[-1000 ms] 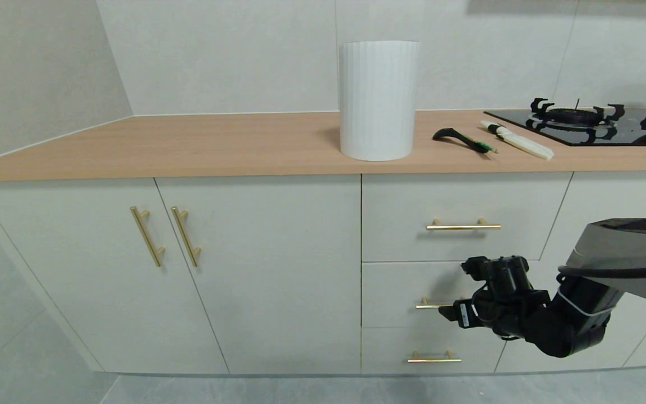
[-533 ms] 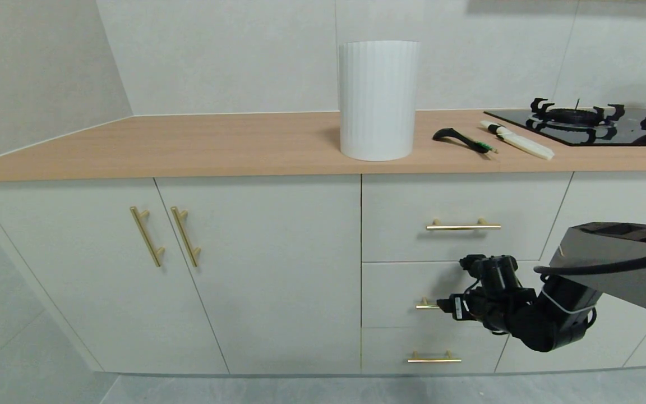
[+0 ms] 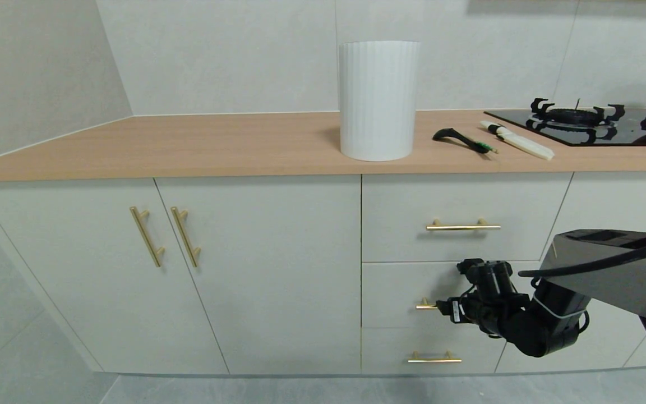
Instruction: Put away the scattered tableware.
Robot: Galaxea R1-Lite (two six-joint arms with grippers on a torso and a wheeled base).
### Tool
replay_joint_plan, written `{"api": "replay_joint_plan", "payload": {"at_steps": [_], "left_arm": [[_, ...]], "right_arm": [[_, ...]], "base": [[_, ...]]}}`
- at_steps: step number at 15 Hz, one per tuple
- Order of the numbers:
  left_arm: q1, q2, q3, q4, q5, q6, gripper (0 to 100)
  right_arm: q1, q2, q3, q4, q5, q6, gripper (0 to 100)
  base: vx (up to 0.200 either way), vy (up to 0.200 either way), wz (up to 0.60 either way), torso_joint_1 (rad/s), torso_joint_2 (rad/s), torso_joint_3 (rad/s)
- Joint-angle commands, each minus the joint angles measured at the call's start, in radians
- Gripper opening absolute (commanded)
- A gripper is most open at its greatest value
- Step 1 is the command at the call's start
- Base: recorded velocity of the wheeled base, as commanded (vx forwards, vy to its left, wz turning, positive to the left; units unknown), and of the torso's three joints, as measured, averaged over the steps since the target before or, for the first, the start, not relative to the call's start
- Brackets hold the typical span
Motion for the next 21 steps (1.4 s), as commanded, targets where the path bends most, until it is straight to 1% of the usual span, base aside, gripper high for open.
{"api": "replay_joint_plan", "payload": {"at_steps": [1, 4, 8, 16, 18, 19, 21], "left_arm": [[0.000, 0.000, 0.000, 0.000, 0.001, 0.000, 100], [0.000, 0.000, 0.000, 0.000, 0.001, 0.000, 100], [0.000, 0.000, 0.000, 0.001, 0.001, 0.000, 100], [0.000, 0.000, 0.000, 0.000, 0.001, 0.000, 100], [0.000, 0.000, 0.000, 0.001, 0.001, 0.000, 100], [0.000, 0.000, 0.000, 0.001, 0.001, 0.000, 100], [0.000, 0.000, 0.000, 0.000, 0.001, 0.000, 100]], "right_arm": [[0.001, 0.004, 0.000, 0.006, -0.001, -0.001, 100], [0.001, 0.017, -0.005, 0.006, -0.001, -0.001, 100], [0.001, 0.047, -0.032, 0.006, -0.035, -0.001, 100], [0.002, 0.039, 0.006, 0.008, -0.035, -0.026, 100], [0.002, -0.001, 0.034, 0.009, -0.034, -0.041, 100], [0.005, -0.065, 0.072, 0.034, -0.026, -0.044, 100], [0.025, -0.228, 0.118, 0.172, -0.005, -0.050, 100]], "base": [[0.000, 0.000, 0.00, 0.000, 0.00, 0.000], [0.000, 0.000, 0.00, 0.000, 0.00, 0.000], [0.000, 0.000, 0.00, 0.000, 0.00, 0.000], [0.000, 0.000, 0.00, 0.000, 0.00, 0.000], [0.000, 0.000, 0.00, 0.000, 0.00, 0.000], [0.000, 0.000, 0.00, 0.000, 0.00, 0.000], [0.000, 0.000, 0.00, 0.000, 0.00, 0.000]]}}
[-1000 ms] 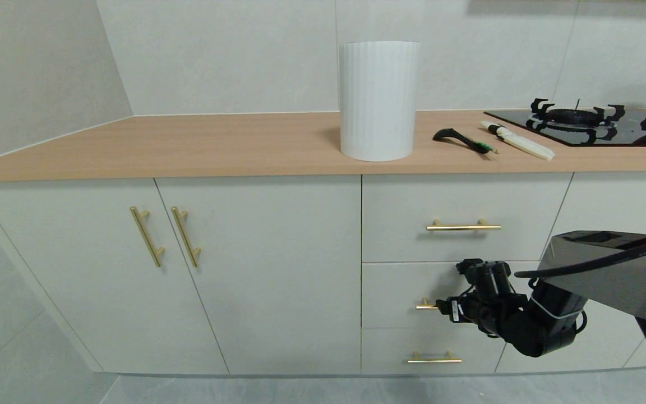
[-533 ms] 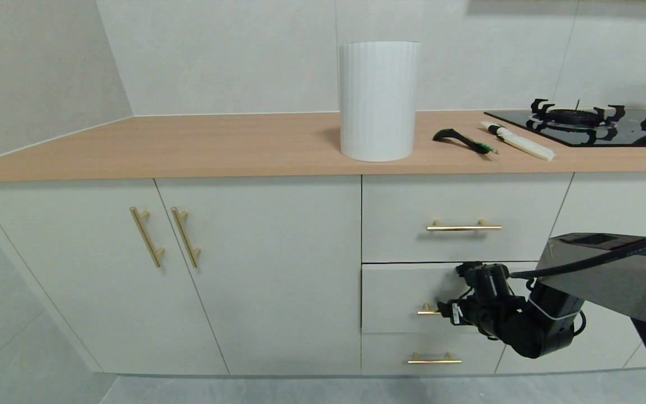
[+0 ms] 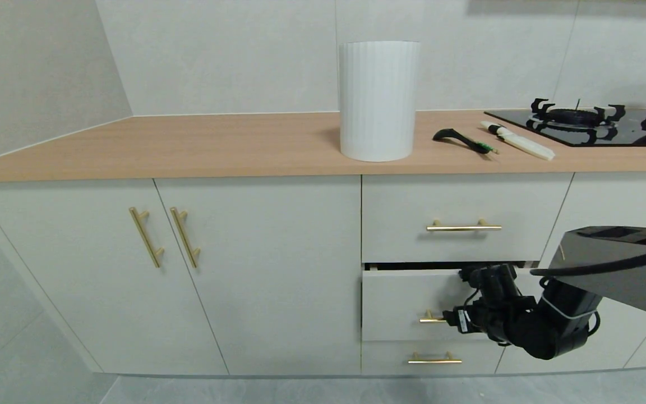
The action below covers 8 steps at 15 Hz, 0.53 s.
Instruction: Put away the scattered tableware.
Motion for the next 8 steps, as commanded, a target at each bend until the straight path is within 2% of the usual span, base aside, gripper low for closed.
{"api": "replay_joint_plan", "payload": {"at_steps": [1, 2, 3, 4, 8], "left_arm": [[0.000, 0.000, 0.000, 0.001, 0.000, 0.000, 100], [0.000, 0.000, 0.000, 0.001, 0.000, 0.000, 100], [0.000, 0.000, 0.000, -0.001, 0.000, 0.000, 100], [0.000, 0.000, 0.000, 0.001, 0.000, 0.000, 100], [0.000, 0.000, 0.000, 0.001, 0.000, 0.000, 100]], "right_arm": [[0.020, -0.245, 0.064, 0.147, 0.039, -0.002, 100], [0.033, -0.368, 0.070, 0.256, 0.076, -0.004, 100], [0.053, -0.547, 0.062, 0.425, 0.103, -0.004, 100], [0.071, -0.619, 0.061, 0.475, 0.108, -0.002, 100], [0.111, -0.659, 0.059, 0.457, 0.102, 0.014, 100]], "base": [[0.000, 0.000, 0.00, 0.000, 0.00, 0.000], [0.000, 0.000, 0.00, 0.000, 0.00, 0.000], [0.000, 0.000, 0.00, 0.000, 0.00, 0.000], [0.000, 0.000, 0.00, 0.000, 0.00, 0.000], [0.000, 0.000, 0.00, 0.000, 0.00, 0.000]]}}
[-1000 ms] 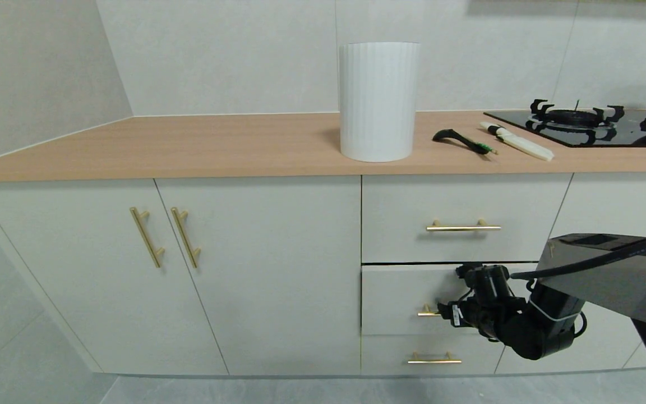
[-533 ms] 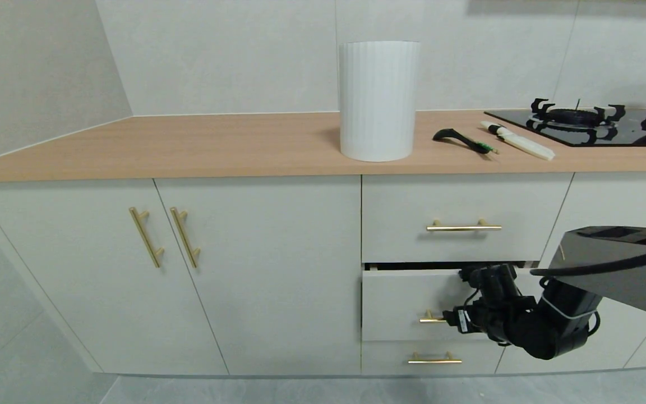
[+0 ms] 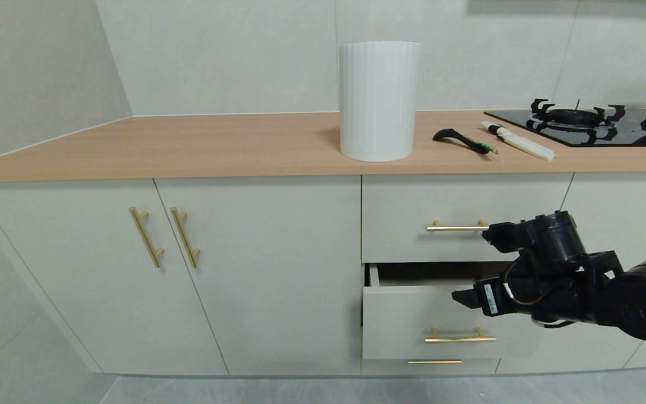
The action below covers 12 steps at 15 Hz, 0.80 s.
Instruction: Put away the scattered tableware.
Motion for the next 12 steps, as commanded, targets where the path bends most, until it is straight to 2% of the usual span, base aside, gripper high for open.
{"api": "replay_joint_plan", "payload": {"at_steps": [1, 2, 4, 7, 12], "left_arm": [[0.000, 0.000, 0.000, -0.001, 0.000, 0.000, 100], [0.000, 0.000, 0.000, 0.000, 0.000, 0.000, 100], [0.000, 0.000, 0.000, -0.001, 0.000, 0.000, 100], [0.000, 0.000, 0.000, -0.001, 0.000, 0.000, 100], [0.000, 0.000, 0.000, -0.001, 0.000, 0.000, 100]], "right_arm": [[0.021, -0.003, -0.002, -0.073, -0.010, 0.035, 100], [0.021, 0.023, -0.002, -0.103, -0.019, 0.039, 100], [0.021, 0.175, 0.006, -0.247, -0.117, 0.041, 100], [0.016, 0.314, -0.003, -0.388, -0.163, 0.041, 100], [-0.010, 0.397, -0.035, -0.472, -0.201, 0.041, 100]], "base": [[0.000, 0.000, 0.00, 0.000, 0.00, 0.000], [0.000, 0.000, 0.00, 0.000, 0.00, 0.000], [0.000, 0.000, 0.00, 0.000, 0.00, 0.000], [0.000, 0.000, 0.00, 0.000, 0.00, 0.000], [0.000, 0.000, 0.00, 0.000, 0.00, 0.000]]}}
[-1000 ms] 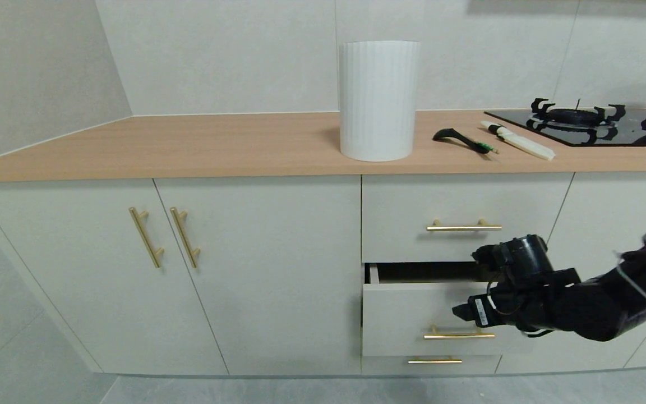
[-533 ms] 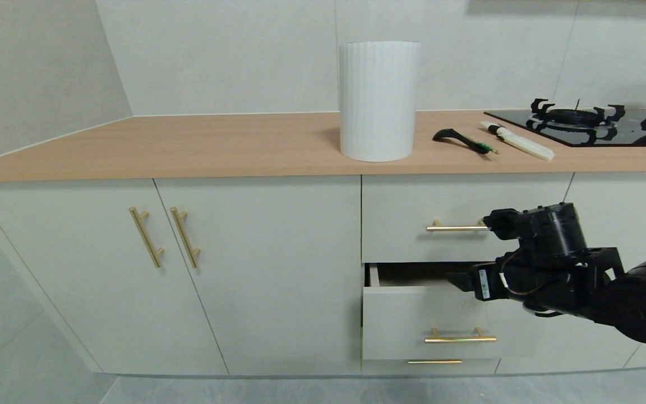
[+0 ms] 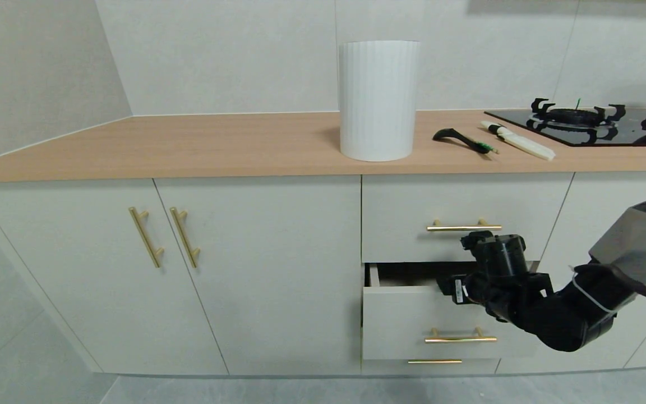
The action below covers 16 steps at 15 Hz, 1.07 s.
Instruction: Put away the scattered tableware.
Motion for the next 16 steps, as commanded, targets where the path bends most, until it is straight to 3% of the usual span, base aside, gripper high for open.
{"api": "replay_joint_plan", "payload": {"at_steps": [1, 8, 16], "left_arm": [[0.000, 0.000, 0.000, -0.001, 0.000, 0.000, 100], [0.000, 0.000, 0.000, 0.001, 0.000, 0.000, 100], [0.000, 0.000, 0.000, 0.001, 0.000, 0.000, 100]], "right_arm": [[-0.003, 0.042, -0.005, 0.000, 0.000, -0.001, 100], [-0.005, -0.015, 0.000, 0.116, 0.008, -0.006, 100], [0.000, -0.162, -0.008, 0.402, 0.043, -0.009, 100]], "base": [[0.000, 0.000, 0.00, 0.000, 0.00, 0.000], [0.000, 0.000, 0.00, 0.000, 0.00, 0.000], [0.000, 0.000, 0.00, 0.000, 0.00, 0.000]]}}
